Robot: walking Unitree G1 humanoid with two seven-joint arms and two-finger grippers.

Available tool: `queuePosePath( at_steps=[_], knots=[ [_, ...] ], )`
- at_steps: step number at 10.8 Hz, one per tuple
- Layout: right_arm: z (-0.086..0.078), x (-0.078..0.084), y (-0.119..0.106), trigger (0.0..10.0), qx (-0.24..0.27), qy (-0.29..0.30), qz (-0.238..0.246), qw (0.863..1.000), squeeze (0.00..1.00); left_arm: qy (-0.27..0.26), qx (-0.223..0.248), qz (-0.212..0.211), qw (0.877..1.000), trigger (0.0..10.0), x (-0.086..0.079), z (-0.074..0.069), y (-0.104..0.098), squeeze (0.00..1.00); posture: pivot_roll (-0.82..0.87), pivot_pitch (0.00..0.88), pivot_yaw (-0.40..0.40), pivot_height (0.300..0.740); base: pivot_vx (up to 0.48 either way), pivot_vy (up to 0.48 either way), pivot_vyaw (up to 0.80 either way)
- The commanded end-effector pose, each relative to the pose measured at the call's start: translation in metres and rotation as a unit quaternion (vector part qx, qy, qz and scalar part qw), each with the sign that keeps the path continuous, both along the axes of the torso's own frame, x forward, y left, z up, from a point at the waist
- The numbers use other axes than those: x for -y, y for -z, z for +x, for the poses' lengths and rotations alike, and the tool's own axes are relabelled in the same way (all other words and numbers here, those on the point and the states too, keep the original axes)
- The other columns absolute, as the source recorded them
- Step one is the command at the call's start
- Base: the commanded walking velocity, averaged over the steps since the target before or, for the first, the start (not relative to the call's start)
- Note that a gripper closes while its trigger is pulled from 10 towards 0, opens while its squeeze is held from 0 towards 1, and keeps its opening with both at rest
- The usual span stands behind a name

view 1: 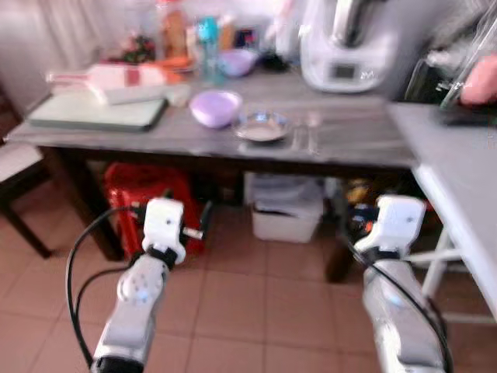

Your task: Setting the table

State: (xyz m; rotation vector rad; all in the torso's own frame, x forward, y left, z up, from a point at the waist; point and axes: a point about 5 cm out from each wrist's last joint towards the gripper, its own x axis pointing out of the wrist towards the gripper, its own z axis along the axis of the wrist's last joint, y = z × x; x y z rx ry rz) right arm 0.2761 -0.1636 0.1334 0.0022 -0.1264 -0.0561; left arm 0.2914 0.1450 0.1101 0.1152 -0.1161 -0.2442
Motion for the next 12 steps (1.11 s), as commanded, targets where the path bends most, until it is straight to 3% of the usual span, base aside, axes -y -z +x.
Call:
queuePosePath(
  at_steps=[1, 3, 12],
  knots=[
    [0.002, 0.001, -0.005, 10.0, 0.007, 0.001, -0.003, 1.000, 0.00, 0.011, -0.002, 0.006, 1.000, 10.0, 0.004, -0.001, 0.002, 0.00, -0.01, 0.005, 0.004, 0.740, 0.000, 0.000, 0.00],
    [0.002, 0.000, -0.004, 10.0, 0.005, 0.000, -0.003, 1.000, 0.00, 0.014, -0.009, 0.001, 1.000, 10.0, 0.004, -0.001, 0.004, 0.00, -0.02, 0.004, 0.005, 0.740, 0.000, -0.169, 0.00],
    [0.008, -0.009, -0.003, 10.0, 0.002, -0.015, -0.003, 1.000, 0.00, 0.020, -0.011, -0.007, 1.000, 10.0, 0.003, 0.000, 0.004, 0.00, 0.00, 0.002, 0.004, 0.740, 0.000, -0.387, 0.00]
  ],
)
